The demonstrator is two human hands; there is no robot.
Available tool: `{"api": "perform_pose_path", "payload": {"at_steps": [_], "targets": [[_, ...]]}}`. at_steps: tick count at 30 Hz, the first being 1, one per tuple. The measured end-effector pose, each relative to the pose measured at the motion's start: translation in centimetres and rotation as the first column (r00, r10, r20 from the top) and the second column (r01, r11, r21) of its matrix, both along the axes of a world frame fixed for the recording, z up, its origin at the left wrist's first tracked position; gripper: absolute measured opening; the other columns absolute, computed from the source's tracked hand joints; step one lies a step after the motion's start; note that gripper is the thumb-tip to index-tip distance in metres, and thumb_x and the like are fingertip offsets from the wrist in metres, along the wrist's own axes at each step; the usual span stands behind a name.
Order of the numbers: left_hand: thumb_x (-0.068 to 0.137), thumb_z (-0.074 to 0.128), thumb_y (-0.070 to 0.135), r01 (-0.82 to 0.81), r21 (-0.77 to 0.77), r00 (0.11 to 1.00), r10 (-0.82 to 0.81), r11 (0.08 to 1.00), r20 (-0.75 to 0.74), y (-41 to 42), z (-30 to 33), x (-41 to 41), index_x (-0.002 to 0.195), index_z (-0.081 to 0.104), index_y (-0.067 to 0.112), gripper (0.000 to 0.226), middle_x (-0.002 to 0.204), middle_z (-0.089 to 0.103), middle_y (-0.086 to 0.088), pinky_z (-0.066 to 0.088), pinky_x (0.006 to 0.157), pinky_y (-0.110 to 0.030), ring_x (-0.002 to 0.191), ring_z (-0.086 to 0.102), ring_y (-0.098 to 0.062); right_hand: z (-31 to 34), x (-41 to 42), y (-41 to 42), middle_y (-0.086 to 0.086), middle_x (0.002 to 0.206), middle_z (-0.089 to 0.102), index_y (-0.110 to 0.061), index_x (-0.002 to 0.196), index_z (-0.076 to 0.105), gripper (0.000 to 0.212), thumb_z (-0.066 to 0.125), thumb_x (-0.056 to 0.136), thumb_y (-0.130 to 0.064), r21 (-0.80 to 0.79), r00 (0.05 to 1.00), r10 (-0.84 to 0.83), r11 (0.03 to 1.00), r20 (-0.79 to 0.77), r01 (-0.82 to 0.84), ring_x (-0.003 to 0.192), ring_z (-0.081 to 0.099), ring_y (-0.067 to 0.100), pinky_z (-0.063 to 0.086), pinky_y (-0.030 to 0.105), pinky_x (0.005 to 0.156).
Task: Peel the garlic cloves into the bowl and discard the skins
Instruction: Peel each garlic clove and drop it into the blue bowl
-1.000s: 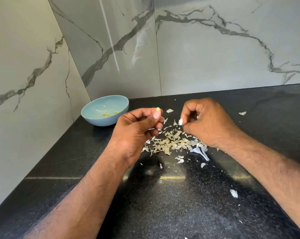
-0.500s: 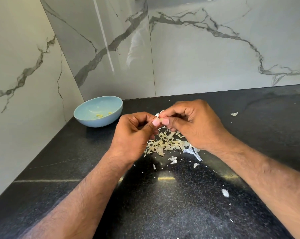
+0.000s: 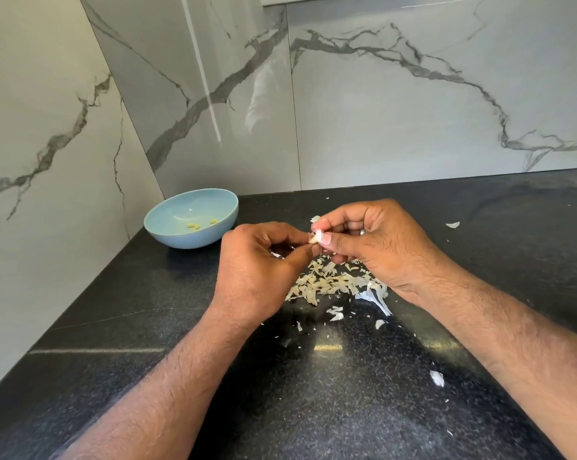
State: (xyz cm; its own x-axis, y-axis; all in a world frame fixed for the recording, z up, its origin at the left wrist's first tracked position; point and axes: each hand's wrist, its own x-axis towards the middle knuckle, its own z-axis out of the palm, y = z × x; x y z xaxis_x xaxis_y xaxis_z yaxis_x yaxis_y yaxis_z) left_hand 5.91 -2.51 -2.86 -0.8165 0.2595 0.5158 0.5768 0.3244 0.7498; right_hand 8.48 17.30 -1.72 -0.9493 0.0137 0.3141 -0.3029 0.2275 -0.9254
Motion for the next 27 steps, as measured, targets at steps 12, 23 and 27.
{"api": "perform_pose_path", "payload": {"at_steps": [12,23,27], "targets": [[0.091,0.086,0.02,0.015,0.052,0.999,-0.016,0.999,0.029,-0.1,0.4,-0.2,0.093,0.083,0.019,0.004,0.079,0.079,0.009,0.057,0.063,-0.021,0.067,0.071,-0.007,0.5,0.2,-0.1,0.003,0.085,0.078,-0.015,0.098,0.08,0.019,0.086,0.084,-0.005,0.086,0.986,-0.048,0.994,-0.157,0.062,0.078,0.075,0.023,0.065,0.033,0.073],[0.093,0.082,0.018,0.047,0.23,0.956,-0.11,0.972,0.27,0.5,0.1,0.1,0.096,0.081,0.01,0.009,0.084,0.081,-0.007,0.061,0.068,-0.032,0.077,0.08,-0.025,0.9,1.0,-1.2,-0.007,0.079,0.075,-0.014,0.101,0.06,0.029,0.084,0.085,-0.007,0.311,0.917,-0.126,0.916,-0.379,0.255,0.068,0.071,0.007,0.063,0.029,0.064],[0.095,0.081,0.017,0.019,0.213,0.963,-0.075,0.977,0.259,0.7,0.0,0.3,0.096,0.08,0.009,0.008,0.081,0.081,-0.007,0.066,0.07,-0.036,0.076,0.08,-0.024,0.8,1.0,-1.7,-0.009,0.074,0.071,-0.017,0.106,0.049,0.036,0.077,0.085,-0.007,0.398,0.867,-0.13,0.849,-0.48,0.347,0.061,0.068,0.006,0.061,0.032,0.059]]}}
